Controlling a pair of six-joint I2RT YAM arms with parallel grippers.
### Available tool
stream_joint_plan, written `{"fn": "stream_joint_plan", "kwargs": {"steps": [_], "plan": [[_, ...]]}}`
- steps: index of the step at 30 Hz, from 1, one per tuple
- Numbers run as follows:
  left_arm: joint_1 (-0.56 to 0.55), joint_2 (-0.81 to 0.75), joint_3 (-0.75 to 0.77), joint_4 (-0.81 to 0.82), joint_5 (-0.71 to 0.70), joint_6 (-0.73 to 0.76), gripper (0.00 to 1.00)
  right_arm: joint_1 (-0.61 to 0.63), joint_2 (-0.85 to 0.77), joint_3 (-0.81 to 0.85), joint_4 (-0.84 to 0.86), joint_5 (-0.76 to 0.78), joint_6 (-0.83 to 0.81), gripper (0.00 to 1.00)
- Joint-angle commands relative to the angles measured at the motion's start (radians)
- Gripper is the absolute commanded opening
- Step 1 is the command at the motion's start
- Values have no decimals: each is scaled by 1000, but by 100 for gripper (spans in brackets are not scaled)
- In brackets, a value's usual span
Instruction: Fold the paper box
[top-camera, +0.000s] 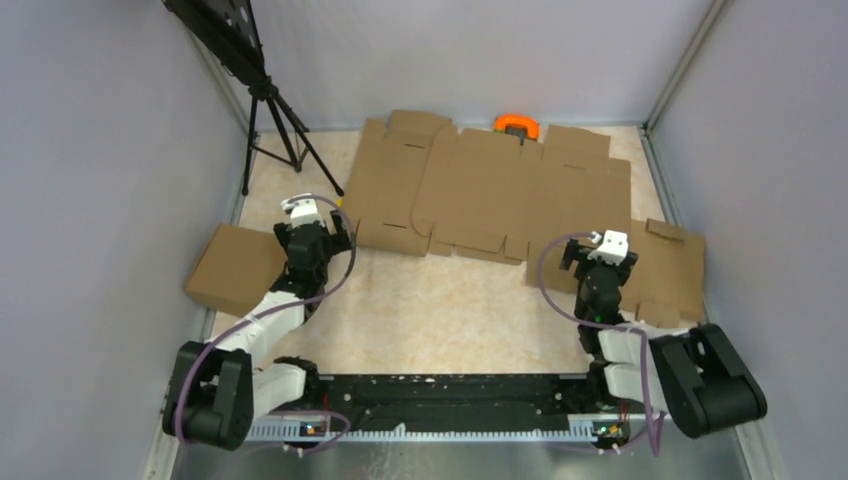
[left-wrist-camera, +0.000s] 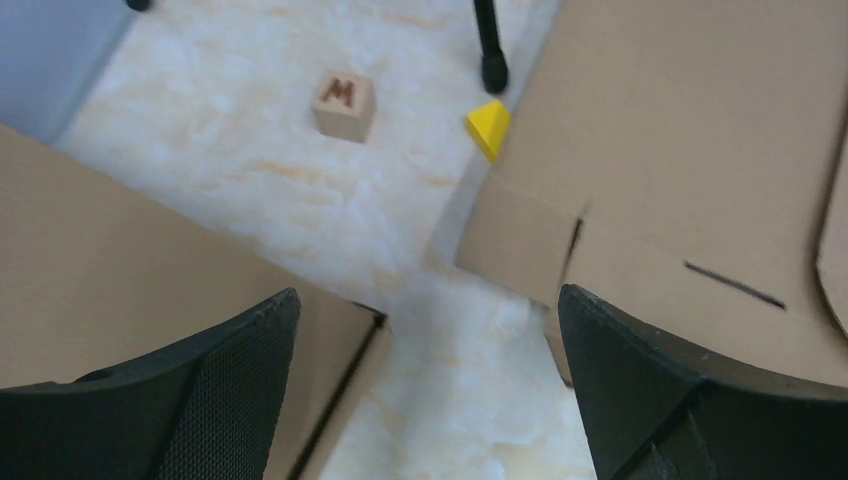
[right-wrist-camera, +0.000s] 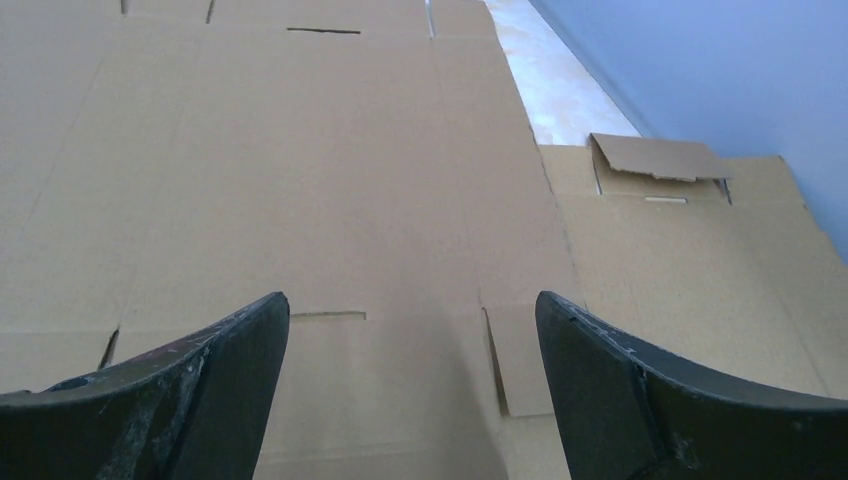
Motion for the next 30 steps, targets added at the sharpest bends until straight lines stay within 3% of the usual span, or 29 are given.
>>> {"fn": "stream_joint_plan", "kwargs": {"steps": [1, 6, 9, 12, 13, 15, 17, 20, 26, 30], "plan": [[52, 47, 16, 198, -53, 71, 99, -15, 142, 20, 351, -4, -83, 91], [101, 88, -36, 316, -27, 140, 99, -49, 308, 33, 505, -35, -88, 94], [111, 123, -124, 520, 13, 194, 99, -125, 283, 57, 385, -205, -36, 92], [120, 204, -145, 655, 11, 212, 98, -142, 355, 78, 427, -223, -33, 89], [121, 205, -135, 625, 30, 214, 98, -144, 330, 88, 347, -229, -18, 89], [127, 199, -126, 594, 63, 215, 99, -147, 350, 105, 363, -199, -7, 86], [130, 223, -132, 624, 89, 245, 99, -148, 337, 133, 287, -176, 14, 98], [135, 307, -150, 772, 94, 271, 98, -146, 345, 129, 311, -172, 7, 99], [204, 384, -131, 805, 71, 174, 98, -146, 346, 128, 310, -176, 7, 99], [213, 356, -128, 746, 79, 150, 99, -145, 346, 129, 311, -177, 7, 99]]}}
